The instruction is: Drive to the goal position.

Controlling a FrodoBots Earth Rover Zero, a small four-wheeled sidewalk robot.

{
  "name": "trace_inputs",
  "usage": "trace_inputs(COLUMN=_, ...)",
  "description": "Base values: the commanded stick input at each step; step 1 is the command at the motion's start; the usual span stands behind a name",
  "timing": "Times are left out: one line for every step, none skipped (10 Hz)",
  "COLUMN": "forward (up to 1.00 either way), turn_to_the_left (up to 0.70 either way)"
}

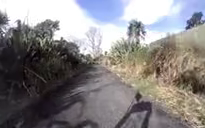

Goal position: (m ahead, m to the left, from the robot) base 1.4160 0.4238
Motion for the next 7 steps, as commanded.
trace_inputs(forward=0.85, turn_to_the_left=0.00)
trace_inputs(forward=0.85, turn_to_the_left=0.00)
trace_inputs(forward=0.85, turn_to_the_left=0.00)
trace_inputs(forward=0.85, turn_to_the_left=0.00)
trace_inputs(forward=0.85, turn_to_the_left=-0.07)
trace_inputs(forward=0.85, turn_to_the_left=-0.18)
trace_inputs(forward=0.85, turn_to_the_left=-0.29)
